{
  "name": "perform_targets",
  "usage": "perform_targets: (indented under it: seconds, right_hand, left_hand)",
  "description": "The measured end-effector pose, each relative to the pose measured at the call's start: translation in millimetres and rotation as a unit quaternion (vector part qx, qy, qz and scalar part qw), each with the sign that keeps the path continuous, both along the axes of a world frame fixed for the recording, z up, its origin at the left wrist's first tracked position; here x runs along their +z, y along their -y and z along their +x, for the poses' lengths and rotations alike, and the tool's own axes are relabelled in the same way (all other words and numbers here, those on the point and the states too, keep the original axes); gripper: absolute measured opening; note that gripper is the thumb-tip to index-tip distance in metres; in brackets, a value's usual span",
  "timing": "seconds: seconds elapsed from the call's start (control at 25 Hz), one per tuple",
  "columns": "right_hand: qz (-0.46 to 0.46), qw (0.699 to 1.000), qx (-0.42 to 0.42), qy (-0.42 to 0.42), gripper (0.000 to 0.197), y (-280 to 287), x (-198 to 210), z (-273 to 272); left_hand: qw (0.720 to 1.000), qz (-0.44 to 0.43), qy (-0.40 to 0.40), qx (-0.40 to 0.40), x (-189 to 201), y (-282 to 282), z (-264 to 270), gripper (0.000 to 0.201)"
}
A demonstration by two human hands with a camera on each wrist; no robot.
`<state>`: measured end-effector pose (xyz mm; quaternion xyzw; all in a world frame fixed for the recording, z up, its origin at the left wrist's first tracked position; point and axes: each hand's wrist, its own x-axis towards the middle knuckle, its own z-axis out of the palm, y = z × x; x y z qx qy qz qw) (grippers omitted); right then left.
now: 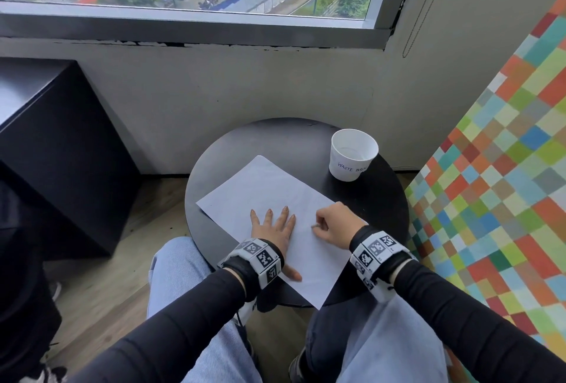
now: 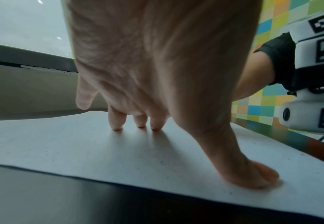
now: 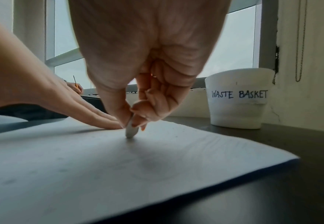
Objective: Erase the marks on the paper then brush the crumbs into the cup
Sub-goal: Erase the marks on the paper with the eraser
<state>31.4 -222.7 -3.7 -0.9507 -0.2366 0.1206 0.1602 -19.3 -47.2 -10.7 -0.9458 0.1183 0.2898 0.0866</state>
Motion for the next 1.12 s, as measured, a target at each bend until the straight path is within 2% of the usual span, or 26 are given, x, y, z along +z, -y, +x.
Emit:
perform_targets:
  seconds: [0.16, 0.2, 0.32, 0.4, 0.52, 0.56, 0.72, 0.76, 0.88, 0.92, 1.04, 1.12]
  right_hand:
    - [0.000, 0.990, 0.123, -0.062, 0.019, -23, -6, -35]
    - [-0.010, 0.991, 0.116, -0.061, 0.020, -20, -4, -29]
    - [-0.023, 0.999, 0.023, -0.006, 0.020, -4, 3, 6]
    - [-0.039, 0.999, 0.024, -0.004, 0.018, -9, 0, 2]
    - [-0.043, 0.988, 0.139, -0.052, 0.019, -31, -5, -32]
    - [-0.047, 0.987, 0.139, -0.057, 0.020, -30, -2, -29]
    - [-0.026, 0.999, 0.033, 0.000, 0.019, -13, 2, 9]
    - [-0.025, 0.999, 0.038, -0.008, 0.018, -17, 0, 3]
    - [-0.031, 0.989, 0.130, -0.055, 0.019, -36, -2, -28]
    - [-0.035, 0.990, 0.126, -0.054, 0.020, -35, 1, -24]
    - [-0.019, 0.999, 0.037, -0.012, 0.020, -22, 5, 7]
    - [-0.020, 0.999, 0.046, -0.017, 0.017, -28, 1, -1]
  left_hand:
    - [1.000, 0.000, 0.008, 0.000, -2, -1, 0, 0.137]
    - [1.000, -0.003, 0.011, -0.001, -3, -2, 0, 0.137]
    - [1.000, -0.017, 0.012, -0.001, -4, -5, -1, 0.140]
    - [1.000, -0.020, 0.011, 0.001, -5, -5, -1, 0.141]
    - [1.000, -0.025, 0.013, 0.003, -4, -5, 0, 0.141]
    - [1.000, -0.025, 0.015, 0.001, -4, -5, 0, 0.141]
    - [0.999, -0.033, 0.013, 0.006, -9, -8, -1, 0.144]
    - [0.999, -0.037, 0.012, 0.013, -10, -9, -2, 0.146]
    - [0.999, -0.041, 0.017, 0.020, -9, -11, -2, 0.148]
    - [0.999, -0.039, 0.020, 0.018, -9, -10, -1, 0.148]
    - [0.999, -0.022, 0.024, 0.018, -8, -9, -2, 0.149]
    - [0.999, -0.009, 0.021, 0.035, -8, -9, -4, 0.150]
